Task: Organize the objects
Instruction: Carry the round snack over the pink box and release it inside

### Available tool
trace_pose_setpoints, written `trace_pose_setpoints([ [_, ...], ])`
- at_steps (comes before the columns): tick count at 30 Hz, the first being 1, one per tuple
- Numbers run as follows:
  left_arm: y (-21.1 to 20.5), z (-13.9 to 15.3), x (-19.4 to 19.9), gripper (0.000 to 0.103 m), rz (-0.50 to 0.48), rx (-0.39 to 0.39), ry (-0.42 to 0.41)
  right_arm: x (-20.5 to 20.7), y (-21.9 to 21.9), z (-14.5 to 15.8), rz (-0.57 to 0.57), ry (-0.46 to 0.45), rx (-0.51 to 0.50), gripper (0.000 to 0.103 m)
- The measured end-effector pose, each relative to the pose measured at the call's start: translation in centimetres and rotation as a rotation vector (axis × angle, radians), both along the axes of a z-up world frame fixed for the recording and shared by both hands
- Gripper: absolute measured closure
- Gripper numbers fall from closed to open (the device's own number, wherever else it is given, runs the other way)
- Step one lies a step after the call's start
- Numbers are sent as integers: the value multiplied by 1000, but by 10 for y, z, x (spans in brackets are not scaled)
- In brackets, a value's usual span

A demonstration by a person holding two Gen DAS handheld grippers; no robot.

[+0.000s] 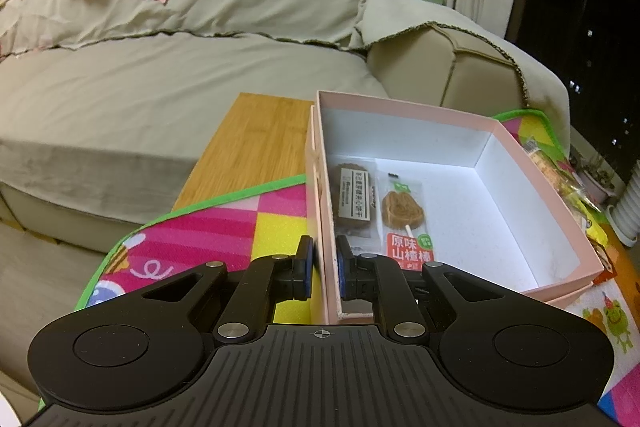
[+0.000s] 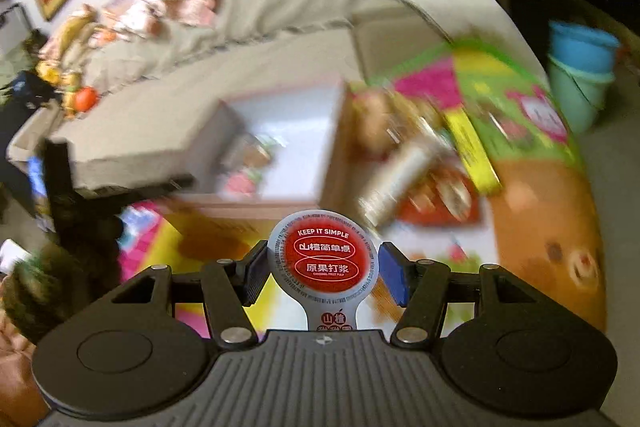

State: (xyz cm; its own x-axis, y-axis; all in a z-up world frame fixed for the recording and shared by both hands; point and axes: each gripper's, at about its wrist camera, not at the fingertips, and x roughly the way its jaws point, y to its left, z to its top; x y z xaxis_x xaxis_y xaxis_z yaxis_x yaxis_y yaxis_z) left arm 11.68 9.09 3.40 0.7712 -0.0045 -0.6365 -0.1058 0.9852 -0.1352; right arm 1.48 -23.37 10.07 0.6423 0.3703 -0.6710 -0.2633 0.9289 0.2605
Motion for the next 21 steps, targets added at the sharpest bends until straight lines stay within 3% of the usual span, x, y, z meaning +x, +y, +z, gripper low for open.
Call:
trace_pose_setpoints([
  [11,0,1,0,89,-5,-1,1,49,60,96,66,-314,63,45],
  [14,0,1,0,89,-7,-4,2,80,73,111,58,-317,98,42],
  [15,1,1,0,89,-7,-5,3,90,76,112,59,-311,111,33],
  [17,1,1,0,89,-9,-5,4,101,80,110,32,-317,97,24],
  [21,1,0,-1,89,-12,-8,-1,98,72,91,18,-293,63,21],
])
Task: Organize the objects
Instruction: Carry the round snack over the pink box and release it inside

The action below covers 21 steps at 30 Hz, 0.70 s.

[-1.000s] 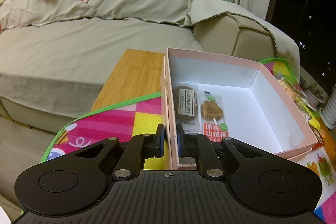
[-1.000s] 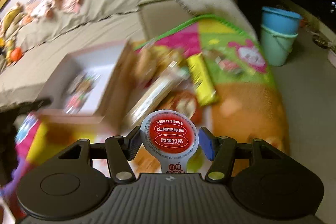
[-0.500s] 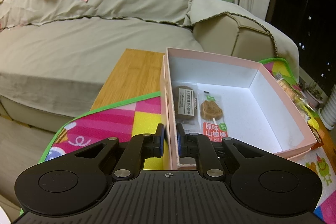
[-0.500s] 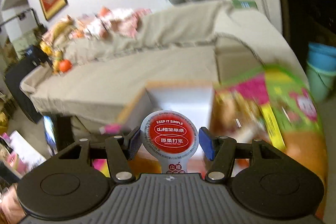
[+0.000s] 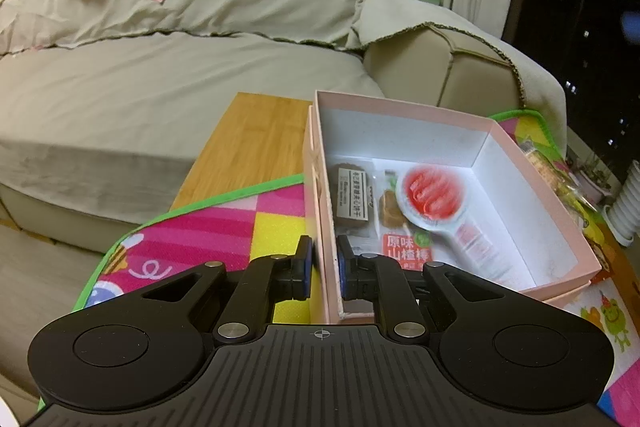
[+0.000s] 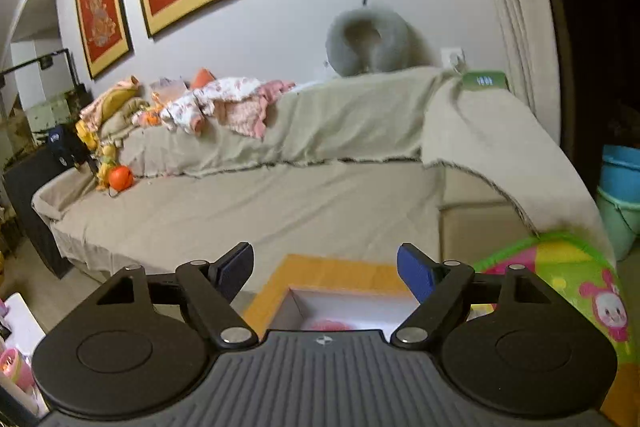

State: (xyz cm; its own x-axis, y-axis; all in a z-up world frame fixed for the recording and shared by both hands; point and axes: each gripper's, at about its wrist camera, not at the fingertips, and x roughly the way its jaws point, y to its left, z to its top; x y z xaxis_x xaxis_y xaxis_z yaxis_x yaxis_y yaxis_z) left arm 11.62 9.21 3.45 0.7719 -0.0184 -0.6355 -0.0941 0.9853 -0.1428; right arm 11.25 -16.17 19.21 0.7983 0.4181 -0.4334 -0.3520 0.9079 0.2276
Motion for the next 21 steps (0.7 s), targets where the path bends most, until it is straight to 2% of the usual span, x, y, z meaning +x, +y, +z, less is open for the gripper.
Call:
trace_pose_setpoints([
  [5,-1,0,-1,89,4,-5,-1,-17,-26,-35,-75,45,-88,19],
  [12,-3,0,0,89,12,0,2,-49,-63,-80,-194,63,-230,16],
  [15,-3,0,0,89,15,3,4,-57,-78,-100,-227,113,-235,16],
  [21,-3,0,-1,90,15,5,5,-54,-96,-129,-255,216,-180,16],
])
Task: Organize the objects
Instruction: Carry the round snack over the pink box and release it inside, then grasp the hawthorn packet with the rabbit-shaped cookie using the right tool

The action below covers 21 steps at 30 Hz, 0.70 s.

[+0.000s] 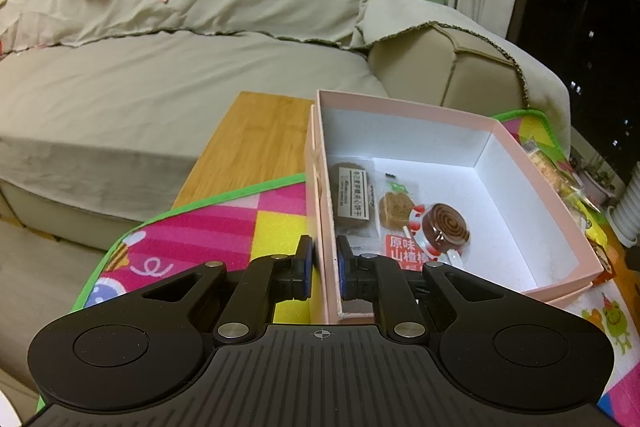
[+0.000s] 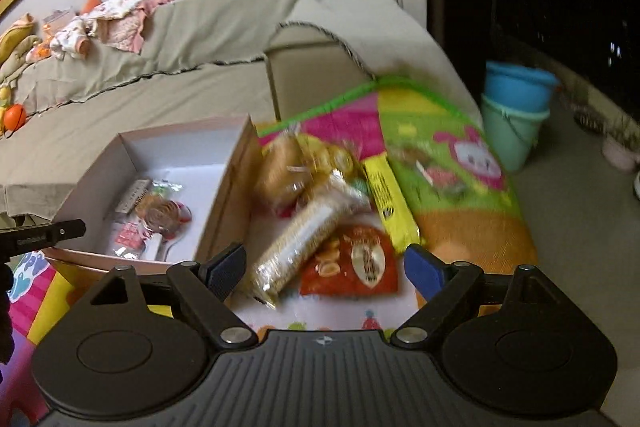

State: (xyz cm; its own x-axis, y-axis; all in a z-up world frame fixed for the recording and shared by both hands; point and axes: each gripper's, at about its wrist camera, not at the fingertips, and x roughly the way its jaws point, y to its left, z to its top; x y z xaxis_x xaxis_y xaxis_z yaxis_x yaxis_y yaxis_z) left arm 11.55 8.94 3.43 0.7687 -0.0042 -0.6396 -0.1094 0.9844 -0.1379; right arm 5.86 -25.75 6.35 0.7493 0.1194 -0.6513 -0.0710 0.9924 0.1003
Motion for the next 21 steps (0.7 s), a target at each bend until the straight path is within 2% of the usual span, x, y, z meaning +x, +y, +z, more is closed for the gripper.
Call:
trace_pose_setpoints([
  [7,1,0,0,89,-3,0,0,23,4,-15,-20,31,32,17],
  [12,2,0,0,89,-6,-1,0,39,-5,-13,-34,-4,-22,17],
  [17,2,0,0,89,-4,-1,0,87,-37,-12,-77,-30,-130,17],
  [21,2,0,0,89,-7,1,2,135,-74,-22,-183,5,-83,17],
])
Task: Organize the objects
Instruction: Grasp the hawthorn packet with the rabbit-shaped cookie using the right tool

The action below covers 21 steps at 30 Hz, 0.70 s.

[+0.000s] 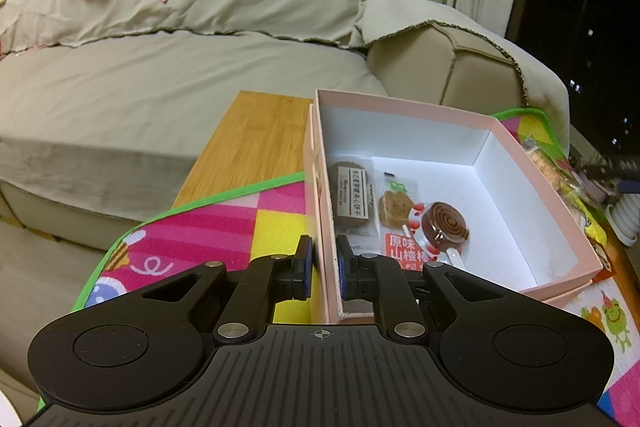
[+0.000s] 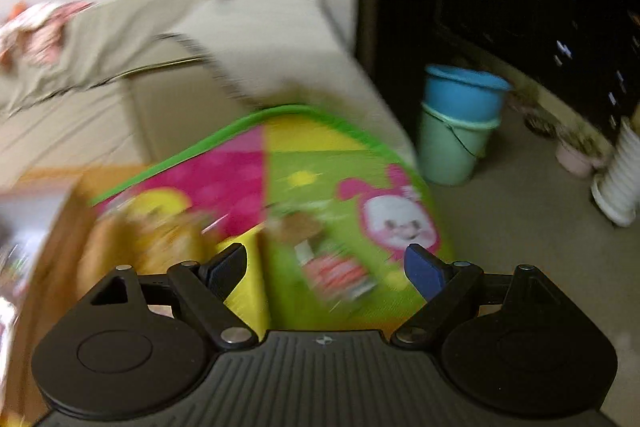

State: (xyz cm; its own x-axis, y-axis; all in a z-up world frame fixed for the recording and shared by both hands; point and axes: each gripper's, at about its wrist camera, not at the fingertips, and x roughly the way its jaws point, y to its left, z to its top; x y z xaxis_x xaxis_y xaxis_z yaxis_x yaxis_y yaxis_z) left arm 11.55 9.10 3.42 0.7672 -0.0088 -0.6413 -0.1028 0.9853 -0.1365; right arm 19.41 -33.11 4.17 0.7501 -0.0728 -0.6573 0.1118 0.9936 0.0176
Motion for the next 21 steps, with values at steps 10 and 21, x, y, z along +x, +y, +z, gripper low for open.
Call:
trace_pose_setpoints([
  [10,0,0,-1,89,0,5,3,69,-23,-32,-87,88,204,17],
  [21,-1,-1,-1,89,2,1,-1,30,-10,-31,30,139,170,75],
])
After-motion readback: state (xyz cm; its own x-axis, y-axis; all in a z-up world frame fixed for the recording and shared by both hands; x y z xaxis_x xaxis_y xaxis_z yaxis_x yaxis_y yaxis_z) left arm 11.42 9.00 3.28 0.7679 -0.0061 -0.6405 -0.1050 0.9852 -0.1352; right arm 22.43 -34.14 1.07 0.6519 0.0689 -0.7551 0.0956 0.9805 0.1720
